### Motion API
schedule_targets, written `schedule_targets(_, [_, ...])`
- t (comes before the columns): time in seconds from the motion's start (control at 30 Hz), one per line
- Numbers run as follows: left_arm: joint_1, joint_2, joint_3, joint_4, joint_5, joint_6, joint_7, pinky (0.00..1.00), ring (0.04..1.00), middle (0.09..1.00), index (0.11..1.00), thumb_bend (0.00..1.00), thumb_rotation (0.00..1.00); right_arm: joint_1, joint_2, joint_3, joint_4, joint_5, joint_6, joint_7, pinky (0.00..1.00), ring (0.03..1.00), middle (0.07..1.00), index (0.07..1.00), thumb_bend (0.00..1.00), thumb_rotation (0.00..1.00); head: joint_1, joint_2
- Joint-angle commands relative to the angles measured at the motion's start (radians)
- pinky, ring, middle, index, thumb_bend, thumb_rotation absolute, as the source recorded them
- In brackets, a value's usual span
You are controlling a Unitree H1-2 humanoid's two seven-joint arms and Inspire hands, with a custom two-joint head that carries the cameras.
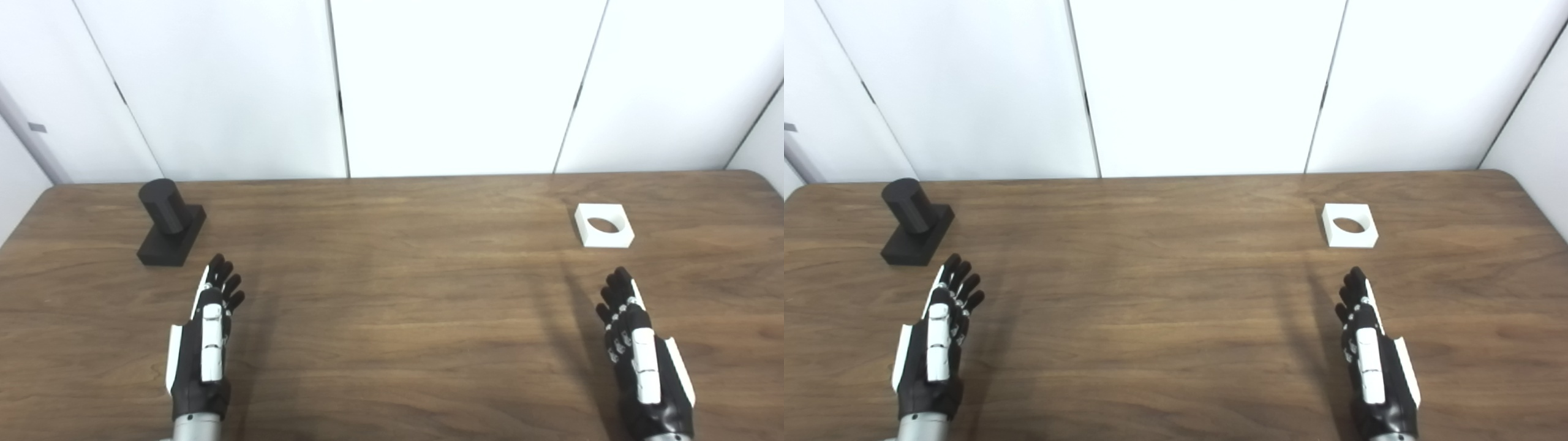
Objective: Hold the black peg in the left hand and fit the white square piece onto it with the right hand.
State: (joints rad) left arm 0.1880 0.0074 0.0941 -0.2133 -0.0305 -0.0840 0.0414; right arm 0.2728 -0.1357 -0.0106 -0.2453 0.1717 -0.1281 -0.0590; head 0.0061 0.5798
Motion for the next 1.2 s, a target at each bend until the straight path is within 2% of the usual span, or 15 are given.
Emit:
schedule_targets(0.0, [0.068,-0.011,-0.006,-0.025,0.004,-0.023,0.001,0.93,0.946,0.970,0.974,0.50,0.98,0.006,0.056,0.003,0.000,0.004,-0.026,0.006,1.00,1.000,1.000,0.994,0.54,0.94,0.000,0.001])
schedule_targets(0.33, [0.073,-0.017,-0.013,-0.034,0.025,-0.015,0.010,0.92,0.943,0.964,0.970,0.49,1.00,0.002,0.048,-0.001,0.006,0.011,-0.024,0.011,1.00,1.000,0.995,0.977,0.56,0.92,0.019,-0.007])
schedule_targets(0.53, [0.079,-0.018,-0.019,-0.031,0.032,-0.021,0.006,0.92,0.949,0.967,0.971,0.47,1.00,-0.004,0.037,-0.003,0.009,0.002,-0.026,0.020,1.00,1.000,1.000,0.996,0.49,0.97,0.033,-0.027])
schedule_targets(0.63, [0.081,-0.015,-0.023,-0.028,0.028,-0.027,-0.001,0.92,0.949,0.971,0.975,0.46,0.99,-0.005,0.039,-0.006,0.024,0.001,-0.039,0.021,1.00,1.000,1.000,0.993,0.49,0.97,0.036,-0.035])
schedule_targets(0.9, [0.098,-0.029,-0.043,-0.031,0.029,-0.027,-0.001,0.92,0.955,0.967,0.980,0.45,0.96,-0.003,0.035,-0.015,0.053,0.010,-0.057,0.022,1.00,1.000,0.993,0.983,0.53,0.94,0.078,-0.069])
schedule_targets(0.97, [0.100,-0.035,-0.048,-0.031,0.029,-0.022,0.003,0.94,0.960,0.968,0.982,0.40,0.97,-0.003,0.030,-0.017,0.063,0.023,-0.064,0.029,1.00,1.000,0.999,0.988,0.53,0.94,0.102,-0.084])
schedule_targets(1.17, [0.101,-0.046,-0.060,-0.016,0.045,-0.031,0.016,0.92,0.944,0.958,0.967,0.40,0.90,-0.005,0.020,-0.020,0.084,0.024,-0.066,0.035,1.00,1.000,1.000,1.000,0.53,0.97,0.149,-0.131])
